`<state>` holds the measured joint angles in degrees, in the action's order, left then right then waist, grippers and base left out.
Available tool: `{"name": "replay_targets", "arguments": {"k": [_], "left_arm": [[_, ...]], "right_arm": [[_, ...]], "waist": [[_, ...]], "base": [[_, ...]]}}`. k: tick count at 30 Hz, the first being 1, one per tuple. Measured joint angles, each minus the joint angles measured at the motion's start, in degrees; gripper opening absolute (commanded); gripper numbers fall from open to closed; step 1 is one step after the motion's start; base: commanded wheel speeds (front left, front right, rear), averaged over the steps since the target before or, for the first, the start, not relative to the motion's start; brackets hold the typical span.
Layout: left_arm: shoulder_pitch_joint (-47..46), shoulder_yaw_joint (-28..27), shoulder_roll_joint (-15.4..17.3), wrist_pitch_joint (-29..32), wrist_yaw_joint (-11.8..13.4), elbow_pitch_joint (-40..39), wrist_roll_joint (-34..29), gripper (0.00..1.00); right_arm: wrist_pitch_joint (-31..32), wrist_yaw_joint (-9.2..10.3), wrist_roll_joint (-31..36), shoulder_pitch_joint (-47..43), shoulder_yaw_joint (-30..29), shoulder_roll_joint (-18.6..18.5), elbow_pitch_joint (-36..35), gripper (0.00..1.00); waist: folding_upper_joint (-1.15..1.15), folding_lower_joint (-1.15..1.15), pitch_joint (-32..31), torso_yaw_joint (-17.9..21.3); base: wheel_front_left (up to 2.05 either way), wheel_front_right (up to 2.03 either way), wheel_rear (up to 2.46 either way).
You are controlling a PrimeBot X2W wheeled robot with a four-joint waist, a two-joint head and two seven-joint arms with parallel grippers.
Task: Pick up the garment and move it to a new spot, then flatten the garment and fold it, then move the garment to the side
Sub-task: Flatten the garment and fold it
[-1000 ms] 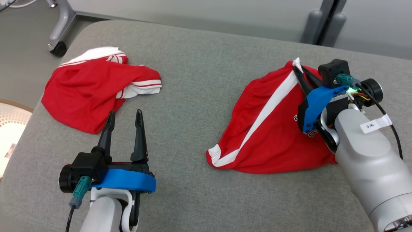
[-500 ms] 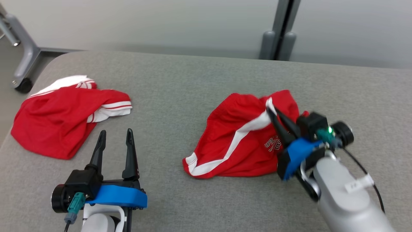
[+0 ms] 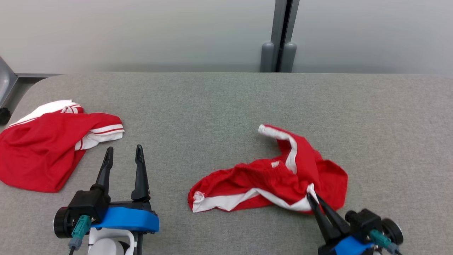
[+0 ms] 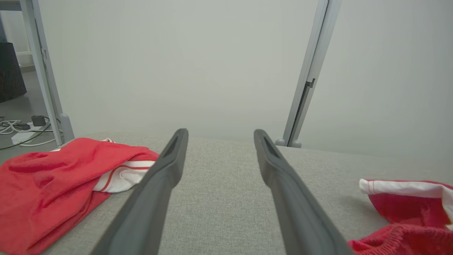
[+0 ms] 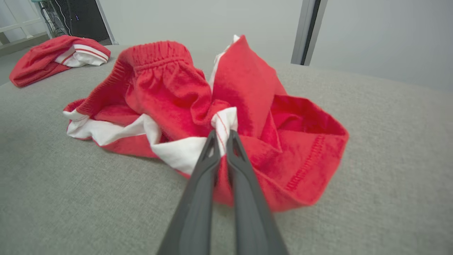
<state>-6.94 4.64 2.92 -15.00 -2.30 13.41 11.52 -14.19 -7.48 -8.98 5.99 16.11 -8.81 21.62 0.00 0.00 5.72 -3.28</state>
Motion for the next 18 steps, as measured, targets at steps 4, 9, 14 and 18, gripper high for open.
{"name": "replay_targets", "arguments": {"k": [4,9,14,18], "left_arm": [[0.5,-0.2,0.0,0.0,0.0,-0.1,0.0,1.00],[0.7,-0.4,0.0,0.0,-0.2,0.0,-0.1,1.00],[0.6,-0.7,0.0,0.0,-0.4,0.2,-0.4,1.00],[0.5,-0.8,0.0,0.0,-0.7,0.2,-0.5,1.00]], "right_arm": [[1.3,-0.01,0.3,-4.8,-1.5,1.1,-4.0,0.18],[2.0,0.00,0.2,-7.6,-2.9,1.7,-8.2,1.00],[2.8,0.00,0.3,-7.0,-4.8,1.6,-13.5,1.00],[5.7,0.00,0.8,-3.3,-6.4,0.5,-16.8,1.00]], "waist": [[0.00,0.00,0.1,0.6],[0.00,0.00,0.1,1.1],[0.00,0.00,-0.1,1.4],[0.00,0.00,-0.1,1.2]], "base": [[0.00,0.00,0.00],[0.00,0.00,0.00],[0.00,0.00,0.00],[0.00,0.00,0.00]]}}
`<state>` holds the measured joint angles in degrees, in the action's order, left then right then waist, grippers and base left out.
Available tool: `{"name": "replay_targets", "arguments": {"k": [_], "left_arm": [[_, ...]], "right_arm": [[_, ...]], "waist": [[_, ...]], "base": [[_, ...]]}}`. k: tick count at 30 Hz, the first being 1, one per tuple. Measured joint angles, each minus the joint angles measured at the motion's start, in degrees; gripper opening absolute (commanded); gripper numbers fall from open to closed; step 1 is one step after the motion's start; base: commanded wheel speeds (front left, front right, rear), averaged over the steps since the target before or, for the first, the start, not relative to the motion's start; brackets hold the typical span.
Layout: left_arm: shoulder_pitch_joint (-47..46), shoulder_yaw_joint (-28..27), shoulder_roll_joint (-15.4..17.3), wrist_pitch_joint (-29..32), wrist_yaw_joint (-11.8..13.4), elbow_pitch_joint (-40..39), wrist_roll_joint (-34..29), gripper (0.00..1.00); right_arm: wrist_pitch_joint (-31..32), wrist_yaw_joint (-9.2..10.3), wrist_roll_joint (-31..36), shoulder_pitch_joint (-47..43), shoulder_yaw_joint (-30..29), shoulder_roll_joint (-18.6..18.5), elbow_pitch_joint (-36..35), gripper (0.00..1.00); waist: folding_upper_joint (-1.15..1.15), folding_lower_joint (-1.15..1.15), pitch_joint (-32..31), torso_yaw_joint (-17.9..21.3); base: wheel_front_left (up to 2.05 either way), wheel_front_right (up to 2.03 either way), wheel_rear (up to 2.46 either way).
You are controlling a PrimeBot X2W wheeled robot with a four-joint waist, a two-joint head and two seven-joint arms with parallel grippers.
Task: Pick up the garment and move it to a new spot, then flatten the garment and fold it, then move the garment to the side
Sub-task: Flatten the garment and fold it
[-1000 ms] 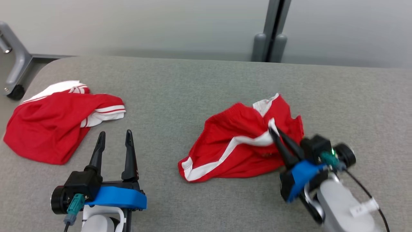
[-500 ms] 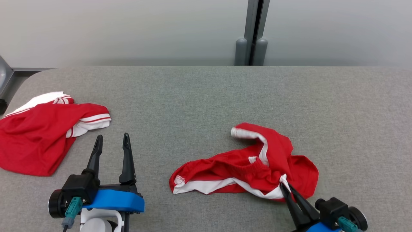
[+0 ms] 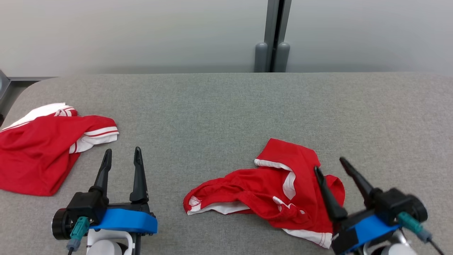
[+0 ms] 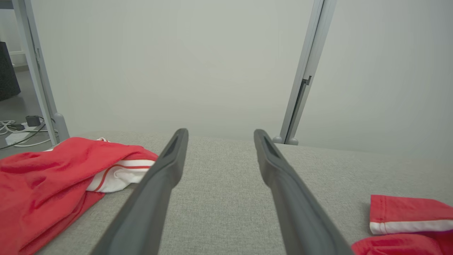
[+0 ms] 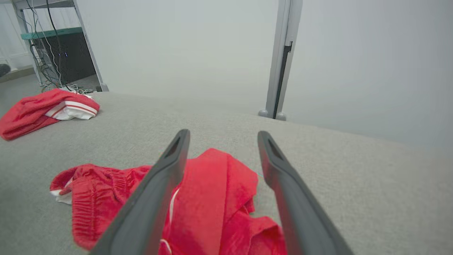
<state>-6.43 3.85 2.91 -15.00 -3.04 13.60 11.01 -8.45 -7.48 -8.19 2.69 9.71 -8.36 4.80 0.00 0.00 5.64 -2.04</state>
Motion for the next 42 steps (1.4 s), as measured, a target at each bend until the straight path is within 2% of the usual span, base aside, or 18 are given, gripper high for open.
{"name": "replay_targets", "arguments": {"k": [5,9,13,24,25,26,31,37,42], "left_arm": [[-0.6,0.3,0.0,0.0,0.0,-0.1,0.0,1.00],[-0.8,0.7,0.0,0.0,0.1,-0.1,0.2,1.00],[-1.1,1.1,0.0,0.0,0.4,-0.2,0.5,1.00],[-1.8,1.7,0.0,0.0,0.6,-0.4,0.6,1.00],[-1.8,1.7,0.0,0.0,0.6,-0.4,0.6,1.00],[-1.7,1.7,0.0,0.0,0.6,-0.4,0.6,1.00],[-1.5,1.4,0.0,0.0,0.6,-0.3,0.6,1.00],[-1.7,1.8,0.0,0.0,0.5,-0.3,0.6,1.00],[-2.3,2.6,0.0,0.0,0.5,-0.3,0.9,1.00]], "right_arm": [[3.6,-0.01,0.1,4.2,-0.1,-1.1,-1.4,1.00],[6.5,0.00,0.3,5.4,1.0,-1.3,0.1,1.00],[9.0,-0.01,1.3,5.7,1.8,-1.1,3.5,1.00],[10.4,0.00,3.6,5.9,1.5,-0.1,14.9,1.00],[10.1,0.00,3.4,6.0,1.9,0.1,15.3,0.17],[9.5,-0.01,2.8,6.3,2.2,0.4,15.5,0.00],[5.9,-0.01,-0.9,9.3,2.5,1.0,13.9,0.00],[5.4,0.00,-2.6,15.7,3.0,0.7,12.5,0.00],[5.9,-0.01,-3.1,23.2,2.4,1.2,14.4,0.00]], "waist": [[0.00,0.00,0.3,-0.9],[0.00,0.00,0.8,-2.2],[0.00,0.00,1.4,-3.5],[0.00,0.00,2.6,-6.7],[0.00,0.00,2.5,-6.8],[0.00,0.00,2.5,-6.8],[0.00,0.00,2.2,-6.7],[0.00,0.00,2.6,-6.4],[0.00,0.01,3.5,-6.8]], "base": [[0.00,0.00,0.00],[0.00,0.00,0.00],[0.00,0.00,0.00],[0.00,0.00,0.00],[0.00,0.00,0.00],[0.00,0.00,0.00],[0.00,0.00,0.00],[0.00,0.00,0.00],[0.00,0.00,0.00]]}}
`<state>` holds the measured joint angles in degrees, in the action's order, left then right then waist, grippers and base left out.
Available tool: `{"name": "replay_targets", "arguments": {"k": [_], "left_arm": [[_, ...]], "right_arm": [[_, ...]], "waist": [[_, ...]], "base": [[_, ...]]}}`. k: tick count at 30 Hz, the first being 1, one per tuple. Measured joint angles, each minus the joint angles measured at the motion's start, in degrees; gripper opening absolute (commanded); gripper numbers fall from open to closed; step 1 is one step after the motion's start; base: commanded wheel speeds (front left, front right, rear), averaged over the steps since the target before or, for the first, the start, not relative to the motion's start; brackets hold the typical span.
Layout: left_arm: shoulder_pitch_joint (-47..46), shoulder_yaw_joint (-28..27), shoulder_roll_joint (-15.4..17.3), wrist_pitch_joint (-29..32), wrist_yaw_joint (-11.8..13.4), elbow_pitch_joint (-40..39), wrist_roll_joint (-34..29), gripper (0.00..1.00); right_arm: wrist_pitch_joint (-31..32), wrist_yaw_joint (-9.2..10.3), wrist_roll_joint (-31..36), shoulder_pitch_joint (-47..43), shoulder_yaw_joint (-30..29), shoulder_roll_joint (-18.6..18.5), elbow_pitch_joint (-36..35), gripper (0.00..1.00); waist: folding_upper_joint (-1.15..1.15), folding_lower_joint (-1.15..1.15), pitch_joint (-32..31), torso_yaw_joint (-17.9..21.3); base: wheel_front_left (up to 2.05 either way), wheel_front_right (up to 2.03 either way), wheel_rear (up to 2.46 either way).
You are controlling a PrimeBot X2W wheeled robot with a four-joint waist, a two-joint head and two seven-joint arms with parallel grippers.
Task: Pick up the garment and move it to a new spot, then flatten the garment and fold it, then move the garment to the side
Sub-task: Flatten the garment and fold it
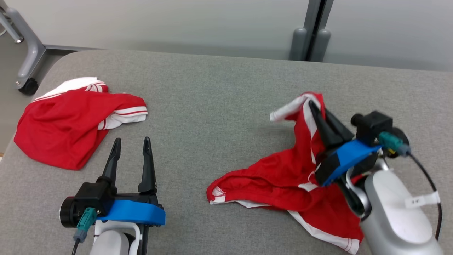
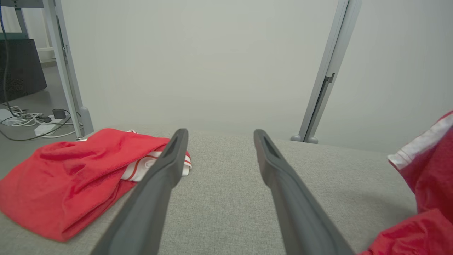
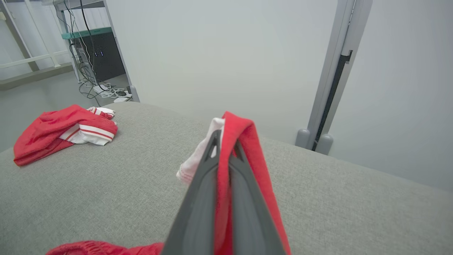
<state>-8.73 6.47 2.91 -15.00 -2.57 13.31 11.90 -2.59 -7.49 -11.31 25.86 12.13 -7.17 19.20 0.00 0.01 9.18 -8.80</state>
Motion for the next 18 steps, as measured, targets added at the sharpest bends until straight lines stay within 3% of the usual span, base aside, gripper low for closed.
{"name": "replay_targets", "arguments": {"k": [7,18], "left_arm": [[-1.1,1.6,0.0,0.0,0.2,0.1,1.2,1.00],[-3.5,4.0,0.0,0.0,1.2,-0.3,2.7,1.00]], "right_arm": [[-0.1,0.01,0.9,8.2,-2.8,0.0,7.3,0.00],[-3.2,0.01,5.3,23.5,-10.1,-0.6,29.1,0.00]], "waist": [[0.00,0.00,1.7,-1.8],[0.00,0.00,6.2,-5.3]], "base": [[0.00,0.00,0.00],[0.00,0.00,0.00]]}}
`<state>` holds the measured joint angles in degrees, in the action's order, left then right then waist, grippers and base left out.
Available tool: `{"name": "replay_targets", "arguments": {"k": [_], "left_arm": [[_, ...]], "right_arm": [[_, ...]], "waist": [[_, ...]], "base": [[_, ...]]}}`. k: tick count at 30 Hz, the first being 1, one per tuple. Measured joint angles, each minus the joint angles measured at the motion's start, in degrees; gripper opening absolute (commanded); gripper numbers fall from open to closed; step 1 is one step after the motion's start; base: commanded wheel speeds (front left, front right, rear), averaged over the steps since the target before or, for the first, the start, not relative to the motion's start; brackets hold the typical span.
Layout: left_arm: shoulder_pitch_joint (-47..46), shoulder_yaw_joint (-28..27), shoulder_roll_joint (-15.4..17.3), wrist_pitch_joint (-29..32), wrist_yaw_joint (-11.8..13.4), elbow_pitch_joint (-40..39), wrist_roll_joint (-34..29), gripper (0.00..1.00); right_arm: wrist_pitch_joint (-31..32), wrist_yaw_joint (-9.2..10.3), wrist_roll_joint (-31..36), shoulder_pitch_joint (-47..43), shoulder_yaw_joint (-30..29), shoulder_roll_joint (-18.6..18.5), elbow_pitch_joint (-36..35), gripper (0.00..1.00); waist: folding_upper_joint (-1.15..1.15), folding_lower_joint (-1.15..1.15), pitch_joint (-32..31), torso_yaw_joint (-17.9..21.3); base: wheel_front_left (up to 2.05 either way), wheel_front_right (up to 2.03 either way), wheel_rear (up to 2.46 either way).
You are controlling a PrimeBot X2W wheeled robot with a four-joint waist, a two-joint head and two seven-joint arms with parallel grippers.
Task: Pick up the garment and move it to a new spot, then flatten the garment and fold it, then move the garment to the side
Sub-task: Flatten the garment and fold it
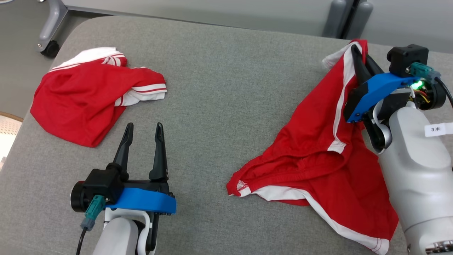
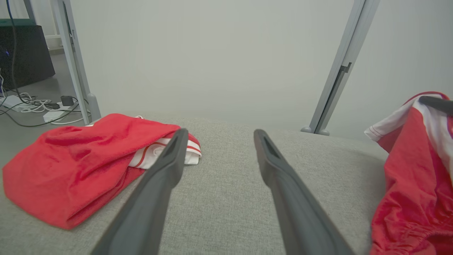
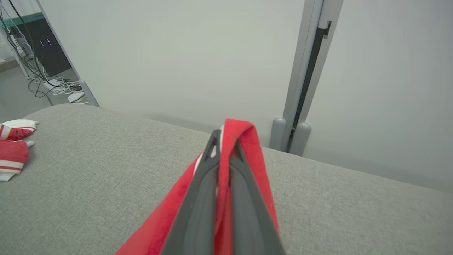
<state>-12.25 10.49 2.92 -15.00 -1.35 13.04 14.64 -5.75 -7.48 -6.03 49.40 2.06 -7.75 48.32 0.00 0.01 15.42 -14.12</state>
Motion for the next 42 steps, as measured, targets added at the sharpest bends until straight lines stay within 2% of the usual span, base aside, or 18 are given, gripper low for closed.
{"name": "replay_targets", "arguments": {"k": [1,2,8,13,17,26,32,37,42], "left_arm": [[-0.1,0.1,0.0,0.0,0.1,0.0,0.0,1.00],[-0.1,0.1,0.0,0.0,0.1,0.0,0.0,1.00],[-0.8,-0.3,0.0,0.0,0.3,0.1,-0.7,1.00],[-0.7,-1.0,0.0,0.0,-0.1,0.3,-1.7,1.00],[0.2,-2.4,0.0,0.0,-0.6,0.4,-2.8,1.00],[2.6,-4.9,0.1,0.0,-1.8,0.5,-4.9,1.00],[4.4,-6.2,0.2,0.0,-2.2,0.7,-5.6,1.00],[5.4,-6.5,0.3,0.0,-2.6,0.8,-6.1,1.00],[6.1,-7.0,0.2,0.0,-2.7,0.6,-6.2,1.00]], "right_arm": [[-0.5,-0.01,0.1,0.9,-0.2,0.1,1.9,0.13],[-0.5,-0.01,0.1,0.9,-0.2,0.1,1.9,1.00],[-4.7,-0.01,0.8,2.3,0.9,1.3,11.2,1.00],[-7.3,-0.01,-0.3,1.1,2.3,0.4,12.9,1.00],[-8.8,0.00,-2.7,-2.8,3.3,-1.2,11.0,1.00],[-9.3,0.00,-7.6,-16.1,2.5,-3.8,-9.0,1.00],[-9.3,0.00,-7.7,-27.4,0.9,-1.3,-21.0,1.00],[-9.0,0.00,-6.7,-35.7,0.4,0.6,-27.5,1.00],[-6.1,0.00,-5.3,-42.2,1.1,2.0,-33.1,1.00]], "waist": [[0.00,0.00,0.3,-0.1],[0.00,0.00,0.3,-0.1],[0.00,0.00,0.1,1.3],[0.00,0.00,-1.1,2.9],[0.00,-0.01,-2.5,5.1],[0.00,-0.01,-6.0,10.4],[0.00,-0.02,-8.0,12.3],[0.00,-0.02,-9.3,13.2],[0.00,-0.02,-9.6,13.8]], "base": [[0.00,0.00,0.00],[0.00,0.00,0.00],[0.00,0.00,0.00],[0.00,0.00,0.00],[0.00,0.00,0.00],[0.00,0.00,0.00],[0.00,0.00,0.00],[0.00,0.00,0.00],[0.00,0.00,0.00]]}}
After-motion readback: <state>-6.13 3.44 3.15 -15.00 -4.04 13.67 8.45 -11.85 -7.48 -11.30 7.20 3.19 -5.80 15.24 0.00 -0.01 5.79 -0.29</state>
